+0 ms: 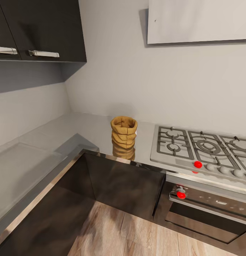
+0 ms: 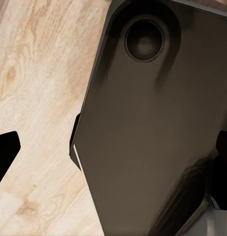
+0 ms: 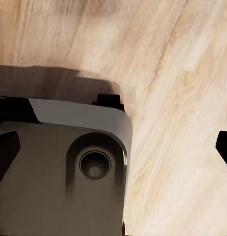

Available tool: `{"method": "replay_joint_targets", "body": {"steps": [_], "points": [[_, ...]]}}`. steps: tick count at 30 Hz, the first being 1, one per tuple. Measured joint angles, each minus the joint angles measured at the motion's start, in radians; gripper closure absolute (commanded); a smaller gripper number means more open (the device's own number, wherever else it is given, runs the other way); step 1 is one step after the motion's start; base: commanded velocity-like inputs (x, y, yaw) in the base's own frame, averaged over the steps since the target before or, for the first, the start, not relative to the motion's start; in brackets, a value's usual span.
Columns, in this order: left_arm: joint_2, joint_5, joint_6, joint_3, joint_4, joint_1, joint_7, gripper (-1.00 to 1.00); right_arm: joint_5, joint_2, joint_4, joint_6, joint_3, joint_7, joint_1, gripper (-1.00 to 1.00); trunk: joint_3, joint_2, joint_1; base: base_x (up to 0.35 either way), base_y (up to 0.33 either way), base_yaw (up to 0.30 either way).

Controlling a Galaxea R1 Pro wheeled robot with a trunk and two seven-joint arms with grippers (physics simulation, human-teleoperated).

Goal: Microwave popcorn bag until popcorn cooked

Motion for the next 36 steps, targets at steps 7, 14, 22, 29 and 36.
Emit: {"method": "replay_joint_targets", "body": {"steps": [7,14,22,29,36], "points": [[-0.001,0.000,0.000,-0.001,0.002,0.000,0.000,-1.00,-0.008,0.046,-0.472,0.398,0.095,0.047,0.000,-1.00,0.000,0.000,0.000,0.000,0.000,0.000],[-0.001,0.000,0.000,-0.001,0.003,0.000,0.000,-1.00,-0.020,0.065,-0.981,0.760,0.176,0.161,0.000,-1.00,0.000,0.000,0.000,0.000,0.000,0.000],[0.000,0.000,0.000,0.001,0.003,0.000,0.000,-1.00,-0.022,0.100,-1.340,1.071,0.242,0.250,-0.016,-1.00,0.000,0.000,0.000,0.000,0.000,0.000],[0.000,0.000,0.000,0.000,0.003,0.000,0.000,-1.00,-0.021,0.111,-1.353,1.070,0.247,0.255,-0.253,-1.00,0.000,0.000,0.000,0.000,0.000,0.000],[0.000,0.000,0.000,-0.001,0.003,0.000,0.000,-1.00,-0.019,0.107,-1.343,1.070,0.246,0.251,-0.558,-1.00,0.000,0.000,0.000,0.000,0.000,0.000]]}}
